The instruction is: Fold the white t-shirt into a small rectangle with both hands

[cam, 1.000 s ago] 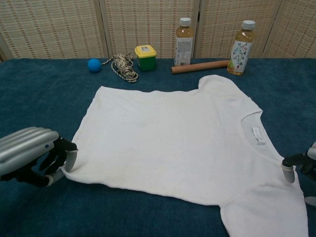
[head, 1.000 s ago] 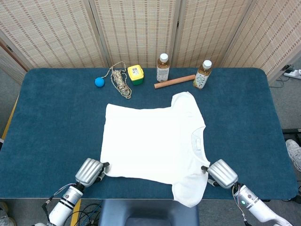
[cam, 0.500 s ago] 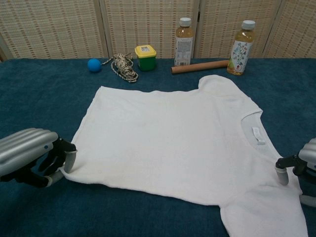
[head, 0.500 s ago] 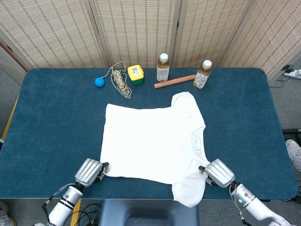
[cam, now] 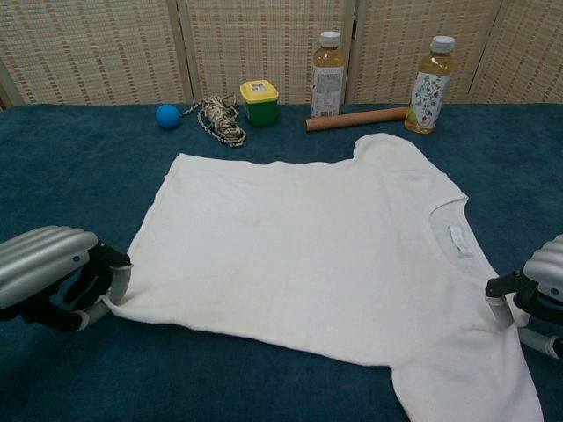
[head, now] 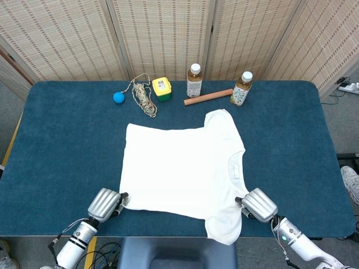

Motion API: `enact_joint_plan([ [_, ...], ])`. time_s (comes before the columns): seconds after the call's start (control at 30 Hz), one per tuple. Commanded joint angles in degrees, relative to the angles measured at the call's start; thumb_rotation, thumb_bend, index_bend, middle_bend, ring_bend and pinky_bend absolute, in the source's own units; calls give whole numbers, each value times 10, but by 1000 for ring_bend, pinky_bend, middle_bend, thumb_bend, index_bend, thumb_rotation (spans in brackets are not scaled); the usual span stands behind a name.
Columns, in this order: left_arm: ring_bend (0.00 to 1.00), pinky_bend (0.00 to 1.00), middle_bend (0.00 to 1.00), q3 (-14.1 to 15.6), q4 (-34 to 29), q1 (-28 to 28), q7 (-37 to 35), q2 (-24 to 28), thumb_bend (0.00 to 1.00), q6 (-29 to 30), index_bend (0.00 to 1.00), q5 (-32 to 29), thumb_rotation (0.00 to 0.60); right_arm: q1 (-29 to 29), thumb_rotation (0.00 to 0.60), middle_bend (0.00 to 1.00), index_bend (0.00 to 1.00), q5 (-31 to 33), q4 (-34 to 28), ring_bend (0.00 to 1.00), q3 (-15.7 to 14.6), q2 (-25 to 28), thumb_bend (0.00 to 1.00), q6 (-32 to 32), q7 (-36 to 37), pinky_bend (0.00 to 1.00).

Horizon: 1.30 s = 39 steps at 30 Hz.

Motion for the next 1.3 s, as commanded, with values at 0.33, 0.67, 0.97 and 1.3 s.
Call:
enact_joint_plan([
  [0.33,747,969,809,-15,-13,1,-106,26,545,12,616,-1,600,-8,600,931,669,6,-56,939,8,35,527,47,14,1000],
  [0.67,750,971,818,-17,-32,3,-205,66,546,21,618,9,600,-9,600,951,708,-1,-109,948,16,71,538,79,13,1000],
  [0.97,754,971,823,2,-54,20,-260,120,546,47,625,31,600,-13,600,955,716,-21,-155,949,8,106,538,102,12,1000],
  [1.3,754,971,824,42,-72,56,-289,182,546,88,626,64,600,-17,600,959,723,-54,-197,950,-8,136,538,117,5,1000],
])
